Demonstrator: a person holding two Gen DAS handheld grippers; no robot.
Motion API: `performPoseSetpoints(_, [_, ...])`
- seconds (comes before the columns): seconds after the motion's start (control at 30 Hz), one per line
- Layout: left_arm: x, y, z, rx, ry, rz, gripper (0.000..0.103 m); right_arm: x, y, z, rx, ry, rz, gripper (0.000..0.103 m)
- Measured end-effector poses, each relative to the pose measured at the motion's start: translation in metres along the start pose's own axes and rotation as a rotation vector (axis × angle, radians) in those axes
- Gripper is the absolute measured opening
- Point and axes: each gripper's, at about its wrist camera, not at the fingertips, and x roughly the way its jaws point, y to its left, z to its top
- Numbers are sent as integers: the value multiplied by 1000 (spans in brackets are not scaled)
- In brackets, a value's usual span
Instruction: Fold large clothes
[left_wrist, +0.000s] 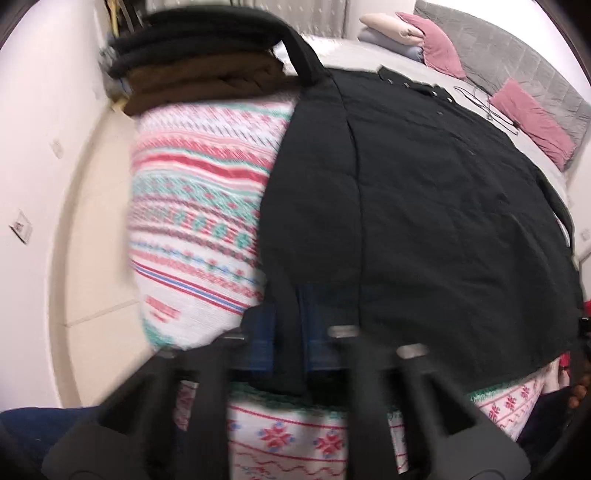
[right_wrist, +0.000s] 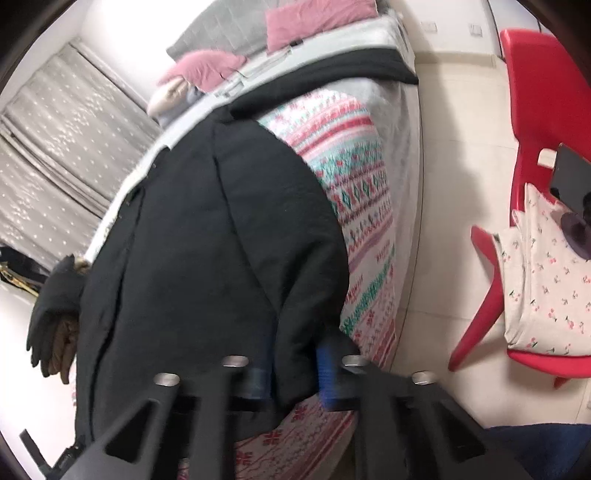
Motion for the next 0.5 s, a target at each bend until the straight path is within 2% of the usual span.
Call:
performPoseSetpoints(0.07, [-11,10,3,-41,-18,-34,10,-21,2,0,-9,-76,-21,8])
performPoseSetpoints(0.13, [-17,12,3,-35,-27,-11,10,-43,5,4,-27,-132,-25,7])
performPoseSetpoints(0.2, [-13,11,3,-25,-15,1,10,-49,5,8,-22,-141,-24,7])
performPoseSetpoints(0.37, [-6,13,5,-27,4,-5,11,-34,5,6,-27,-91,-99,7])
performPoseSetpoints(0.43, [-13,17,5,-38,-1,-9,15,-36,4,9,-19,-99,-112,11])
performPoseSetpoints(0.47, [-17,20,6,-48,-11,1,17,-38,7,8,-35,-107,-130,18])
performPoseSetpoints(0.5, [-21,22,8,-52,-22,9,28,-40,10,8,-50,-114,-154,21])
